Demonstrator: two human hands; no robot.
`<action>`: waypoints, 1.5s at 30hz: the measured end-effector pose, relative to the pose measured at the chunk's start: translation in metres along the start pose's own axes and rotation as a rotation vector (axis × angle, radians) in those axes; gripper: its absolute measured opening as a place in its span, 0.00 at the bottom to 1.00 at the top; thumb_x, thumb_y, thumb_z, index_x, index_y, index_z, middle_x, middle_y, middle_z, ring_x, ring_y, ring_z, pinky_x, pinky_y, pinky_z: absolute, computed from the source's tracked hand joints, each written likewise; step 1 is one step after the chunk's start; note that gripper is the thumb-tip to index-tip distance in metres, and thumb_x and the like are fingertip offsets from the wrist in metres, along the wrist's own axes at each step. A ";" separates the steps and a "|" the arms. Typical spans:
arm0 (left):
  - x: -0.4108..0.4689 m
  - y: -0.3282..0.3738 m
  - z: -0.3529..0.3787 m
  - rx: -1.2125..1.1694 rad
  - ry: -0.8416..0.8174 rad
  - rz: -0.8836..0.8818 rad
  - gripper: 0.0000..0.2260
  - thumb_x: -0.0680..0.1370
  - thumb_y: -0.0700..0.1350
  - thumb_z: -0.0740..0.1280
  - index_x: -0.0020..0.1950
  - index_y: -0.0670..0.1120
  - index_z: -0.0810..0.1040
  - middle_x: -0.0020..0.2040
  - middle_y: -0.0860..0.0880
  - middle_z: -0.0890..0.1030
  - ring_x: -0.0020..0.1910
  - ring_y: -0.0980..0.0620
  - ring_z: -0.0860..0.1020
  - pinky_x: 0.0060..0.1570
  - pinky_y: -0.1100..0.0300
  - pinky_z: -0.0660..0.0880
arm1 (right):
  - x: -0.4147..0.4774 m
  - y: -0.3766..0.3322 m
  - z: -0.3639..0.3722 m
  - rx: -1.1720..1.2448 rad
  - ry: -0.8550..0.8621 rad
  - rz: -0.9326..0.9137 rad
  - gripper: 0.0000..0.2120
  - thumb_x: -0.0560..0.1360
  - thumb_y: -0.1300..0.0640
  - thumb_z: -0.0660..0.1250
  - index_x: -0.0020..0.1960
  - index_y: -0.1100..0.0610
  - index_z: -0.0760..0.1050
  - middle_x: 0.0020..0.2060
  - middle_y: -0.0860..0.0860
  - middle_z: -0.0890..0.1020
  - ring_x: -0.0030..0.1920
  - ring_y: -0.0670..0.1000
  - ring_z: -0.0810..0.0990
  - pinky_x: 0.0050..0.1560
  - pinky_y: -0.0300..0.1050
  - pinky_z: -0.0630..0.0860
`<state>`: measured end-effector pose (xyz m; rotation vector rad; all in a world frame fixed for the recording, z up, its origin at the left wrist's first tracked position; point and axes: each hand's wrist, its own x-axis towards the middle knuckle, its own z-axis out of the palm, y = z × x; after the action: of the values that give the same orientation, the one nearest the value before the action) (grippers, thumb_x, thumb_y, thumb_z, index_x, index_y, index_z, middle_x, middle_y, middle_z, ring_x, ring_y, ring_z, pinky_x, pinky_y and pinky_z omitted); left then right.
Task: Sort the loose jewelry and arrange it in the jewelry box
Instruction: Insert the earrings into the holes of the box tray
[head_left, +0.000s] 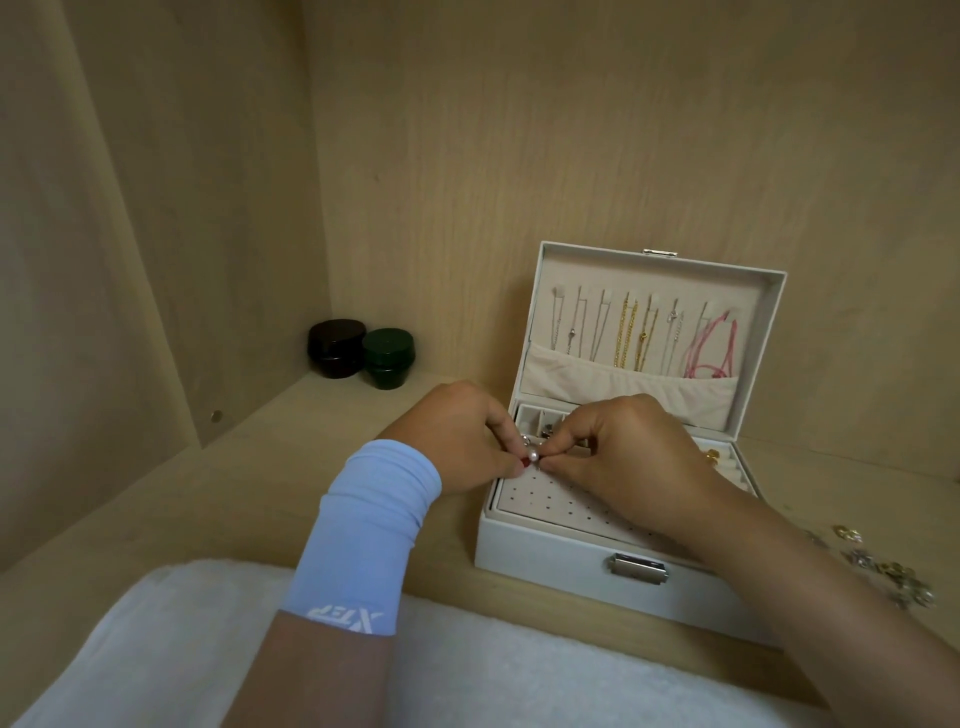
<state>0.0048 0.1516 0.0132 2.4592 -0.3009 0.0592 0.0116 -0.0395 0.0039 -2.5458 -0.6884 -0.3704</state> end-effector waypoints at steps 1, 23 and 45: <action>0.000 0.000 0.000 0.003 -0.002 -0.003 0.03 0.72 0.47 0.77 0.43 0.54 0.86 0.40 0.60 0.80 0.37 0.61 0.75 0.36 0.70 0.68 | -0.001 -0.001 0.002 -0.026 0.025 -0.012 0.01 0.72 0.49 0.77 0.43 0.43 0.86 0.37 0.36 0.84 0.41 0.37 0.81 0.43 0.40 0.79; -0.001 0.002 -0.001 0.002 -0.028 0.024 0.07 0.73 0.45 0.75 0.49 0.55 0.85 0.47 0.58 0.82 0.39 0.62 0.75 0.43 0.68 0.70 | 0.004 -0.007 -0.010 -0.029 -0.116 0.084 0.06 0.73 0.43 0.72 0.42 0.44 0.83 0.37 0.38 0.82 0.40 0.35 0.77 0.35 0.34 0.68; 0.001 0.000 0.004 0.023 -0.008 0.045 0.05 0.77 0.44 0.71 0.47 0.53 0.85 0.46 0.56 0.83 0.40 0.60 0.76 0.41 0.69 0.70 | 0.009 -0.003 -0.009 0.004 -0.214 0.019 0.06 0.76 0.52 0.71 0.47 0.42 0.85 0.39 0.38 0.82 0.37 0.35 0.76 0.40 0.40 0.73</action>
<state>0.0055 0.1491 0.0105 2.4758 -0.3607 0.0718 0.0161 -0.0382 0.0156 -2.6097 -0.7402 -0.0904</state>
